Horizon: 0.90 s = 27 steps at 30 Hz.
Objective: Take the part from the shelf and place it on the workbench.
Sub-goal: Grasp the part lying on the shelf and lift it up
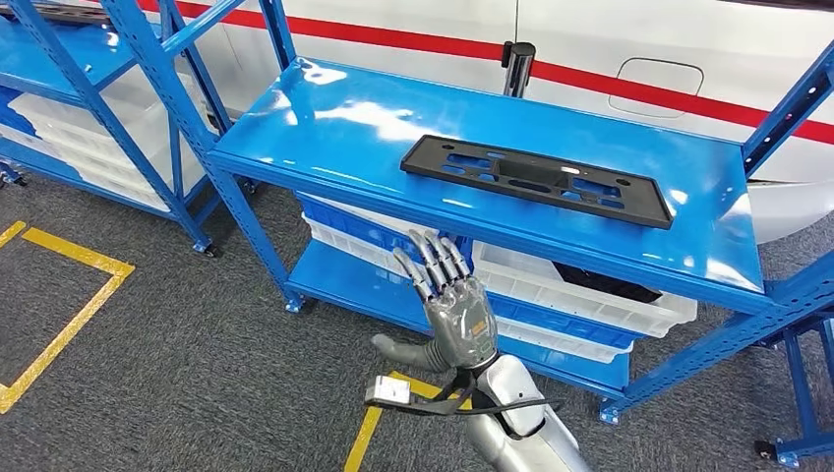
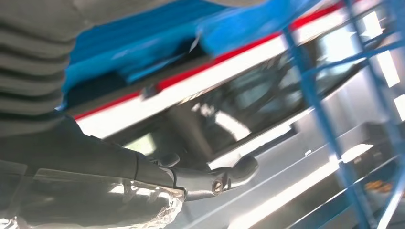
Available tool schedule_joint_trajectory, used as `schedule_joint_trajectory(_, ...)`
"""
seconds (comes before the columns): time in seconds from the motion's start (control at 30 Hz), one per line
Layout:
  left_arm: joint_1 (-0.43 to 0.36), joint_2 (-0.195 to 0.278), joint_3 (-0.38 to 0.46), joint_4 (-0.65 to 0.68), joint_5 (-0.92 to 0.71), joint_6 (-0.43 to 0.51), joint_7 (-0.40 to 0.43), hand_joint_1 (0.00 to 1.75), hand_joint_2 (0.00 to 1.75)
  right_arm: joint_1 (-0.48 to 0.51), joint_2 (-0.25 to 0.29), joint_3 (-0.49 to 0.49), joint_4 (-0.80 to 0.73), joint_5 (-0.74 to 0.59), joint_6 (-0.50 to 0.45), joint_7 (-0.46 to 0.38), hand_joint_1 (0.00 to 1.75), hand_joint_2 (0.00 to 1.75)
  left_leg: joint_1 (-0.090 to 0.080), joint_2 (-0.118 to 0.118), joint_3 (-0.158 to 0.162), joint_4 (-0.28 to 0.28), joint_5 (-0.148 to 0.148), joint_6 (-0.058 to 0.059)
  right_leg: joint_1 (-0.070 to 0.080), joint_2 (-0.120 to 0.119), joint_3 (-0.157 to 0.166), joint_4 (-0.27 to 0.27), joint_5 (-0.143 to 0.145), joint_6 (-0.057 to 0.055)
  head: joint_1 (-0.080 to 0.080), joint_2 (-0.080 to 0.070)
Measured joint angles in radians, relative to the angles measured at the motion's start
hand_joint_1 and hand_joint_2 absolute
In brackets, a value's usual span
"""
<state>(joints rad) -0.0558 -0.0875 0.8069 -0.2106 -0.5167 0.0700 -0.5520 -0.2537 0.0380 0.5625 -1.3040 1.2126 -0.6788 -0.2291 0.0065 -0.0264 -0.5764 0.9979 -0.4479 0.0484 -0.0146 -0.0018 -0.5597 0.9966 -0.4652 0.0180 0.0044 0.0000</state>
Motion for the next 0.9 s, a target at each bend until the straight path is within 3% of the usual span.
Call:
schedule_joint_trajectory(0.13,0.001,-0.003,0.0,0.001,-0.012,0.0,0.006,0.0,0.0,0.021,0.024,-0.078,-0.009,0.16,-0.009,0.069,0.0,1.75,0.004,0.001,0.004,-0.005,0.002,0.002,0.006,0.002,0.001,0.0,0.0,-0.003,0.0,0.0)
schedule_joint_trajectory(0.23,0.001,-0.003,0.0,0.001,-0.016,0.0,0.01,0.0,0.0,0.029,0.03,-0.109,-0.014,0.24,-0.01,0.134,0.0,1.75,0.006,0.002,0.005,-0.008,0.003,-0.004,0.009,0.002,0.0,0.001,-0.001,-0.009,0.0,0.0)
schedule_joint_trajectory(0.37,0.001,-0.003,0.0,0.001,-0.022,0.0,0.015,0.0,0.0,0.017,-0.006,-0.108,-0.025,0.344,-0.01,0.386,0.0,1.75,0.009,0.004,0.005,-0.01,0.003,-0.031,0.013,0.002,0.0,0.002,-0.002,-0.01,0.0,0.0)
schedule_joint_trajectory(0.47,0.001,-0.003,0.001,0.001,-0.028,0.0,0.016,0.0,0.0,-0.014,-0.065,-0.065,-0.027,0.354,-0.01,0.553,0.0,1.75,0.009,0.005,0.005,-0.011,0.003,-0.039,0.013,0.003,0.0,0.002,-0.002,-0.01,0.001,0.0)
schedule_joint_trajectory(0.67,0.0,-0.003,0.001,0.002,-0.03,0.0,0.016,0.0,0.0,-0.031,-0.115,-0.013,-0.027,0.356,-0.01,0.582,0.0,1.75,0.004,0.005,0.005,-0.01,0.002,-0.04,0.009,0.002,0.0,0.001,-0.001,-0.01,0.0,0.0)
schedule_joint_trajectory(0.9,0.0,-0.003,0.001,0.002,-0.03,0.0,0.016,0.0,0.0,-0.035,-0.132,0.002,-0.027,0.356,-0.01,0.585,0.0,1.75,0.002,0.006,0.005,-0.01,0.002,-0.04,0.005,0.002,0.0,0.001,-0.001,-0.01,0.0,0.0)
